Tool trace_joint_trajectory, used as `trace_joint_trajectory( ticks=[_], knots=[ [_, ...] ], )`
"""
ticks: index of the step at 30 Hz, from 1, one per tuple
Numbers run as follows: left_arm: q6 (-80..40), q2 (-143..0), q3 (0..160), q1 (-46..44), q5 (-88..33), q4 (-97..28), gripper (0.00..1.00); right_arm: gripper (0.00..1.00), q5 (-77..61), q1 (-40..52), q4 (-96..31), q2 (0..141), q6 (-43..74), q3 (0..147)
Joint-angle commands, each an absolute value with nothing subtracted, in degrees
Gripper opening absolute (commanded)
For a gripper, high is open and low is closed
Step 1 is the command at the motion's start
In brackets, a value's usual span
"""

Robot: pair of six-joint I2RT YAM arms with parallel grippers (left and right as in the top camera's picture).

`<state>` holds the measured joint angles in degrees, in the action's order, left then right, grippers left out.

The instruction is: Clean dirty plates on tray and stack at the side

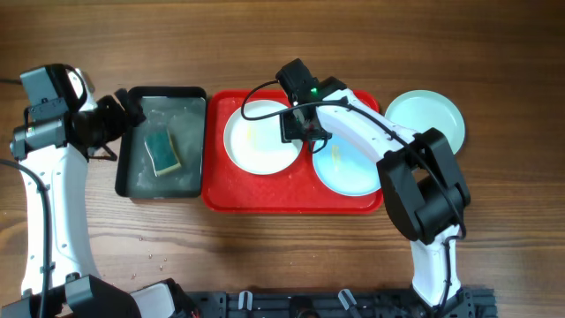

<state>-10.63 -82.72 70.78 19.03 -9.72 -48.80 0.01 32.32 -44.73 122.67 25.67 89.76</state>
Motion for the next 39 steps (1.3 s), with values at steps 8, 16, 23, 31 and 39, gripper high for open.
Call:
trace_joint_trajectory(
  ticks=[8,16,23,31,39],
  knots=[
    [-3.0,-83.8,64.8,9.2,-17.4,-52.6,0.97,0.73,-1.3,31.9,-44.9,120.5,25.5,89.8],
    [-5.7,-87.7,64.8,9.1,-6.8,-51.7,0.61,0.73,-1.3,31.9,-45.1,120.5,25.5,89.8],
    [-7.9,-95.5,64.8,9.1,2.7,-48.9,0.67,0.73,-1.3,31.9,-45.1,120.5,25.5,89.8],
    [-7.6,-102.1,64.8,9.1,2.7,-44.2,0.68,0.73,-1.3,32.0,-45.1,120.5,25.5,89.8],
    [-5.0,-104.2,64.8,9.1,2.7,-44.1,0.61,0.73,-1.3,32.0,-45.1,120.5,25.5,89.8]
  ],
)
